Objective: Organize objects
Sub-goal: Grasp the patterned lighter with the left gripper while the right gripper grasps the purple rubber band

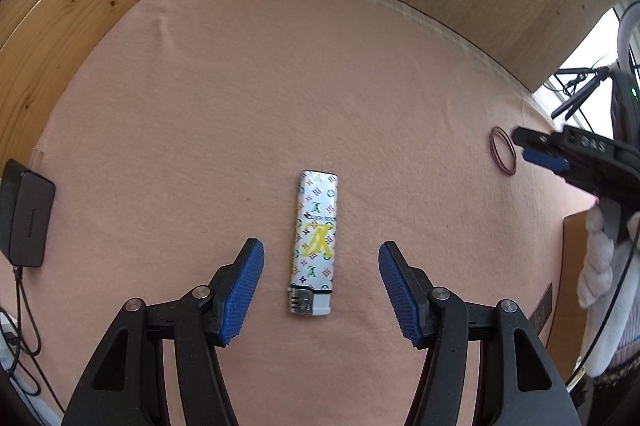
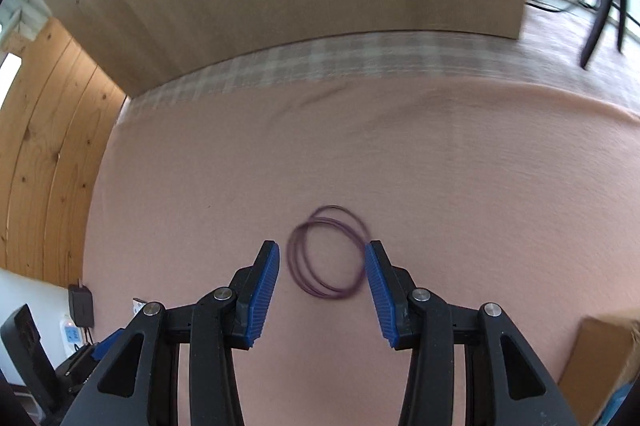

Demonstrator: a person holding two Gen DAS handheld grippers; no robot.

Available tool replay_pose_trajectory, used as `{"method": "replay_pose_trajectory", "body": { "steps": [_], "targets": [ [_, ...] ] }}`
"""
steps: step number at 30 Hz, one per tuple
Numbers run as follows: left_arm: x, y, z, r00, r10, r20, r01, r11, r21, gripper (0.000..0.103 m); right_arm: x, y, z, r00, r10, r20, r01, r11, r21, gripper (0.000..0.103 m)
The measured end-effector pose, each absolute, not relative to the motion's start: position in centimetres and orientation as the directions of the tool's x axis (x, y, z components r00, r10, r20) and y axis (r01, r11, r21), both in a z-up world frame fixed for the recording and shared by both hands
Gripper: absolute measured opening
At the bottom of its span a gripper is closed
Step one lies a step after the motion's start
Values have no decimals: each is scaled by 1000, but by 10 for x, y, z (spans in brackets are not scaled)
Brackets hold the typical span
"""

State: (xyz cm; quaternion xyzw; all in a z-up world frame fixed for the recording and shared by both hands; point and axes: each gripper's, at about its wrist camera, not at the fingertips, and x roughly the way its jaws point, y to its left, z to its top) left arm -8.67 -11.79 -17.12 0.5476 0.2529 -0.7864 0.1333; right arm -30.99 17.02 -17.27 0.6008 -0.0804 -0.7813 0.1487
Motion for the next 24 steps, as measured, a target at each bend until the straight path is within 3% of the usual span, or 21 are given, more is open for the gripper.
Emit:
{"method": "replay_pose_trajectory", "body": {
  "steps": [4, 9, 13, 18, 24],
  "targets": [
    [-90, -112, -175, -362, 54, -931, 479, -845, -236, 63, -312, 147, -182, -213, -285, -934, 195, -950, 245, 41],
    [-90, -111, -179, -358, 47, -933, 485, -844, -229, 53, -311, 124, -187, -223, -187, -957, 279, -952, 121, 41],
    [-88, -114, -181, -370, 36, -928, 492, -840, -229, 41, -307, 117, -188, -246, -107, -963, 330, -944, 21, 25],
    [-84, -116, -182, -382, 33, -924, 499, -834, -236, 25, -307, 128, -188, -246, -124, -961, 312, -949, 43, 3],
    [-71, -122, -182, -396, 63, -916, 500, -822, -272, 24, -288, 144, -187, -226, -177, -958, 292, -950, 107, 3]
  ]
}}
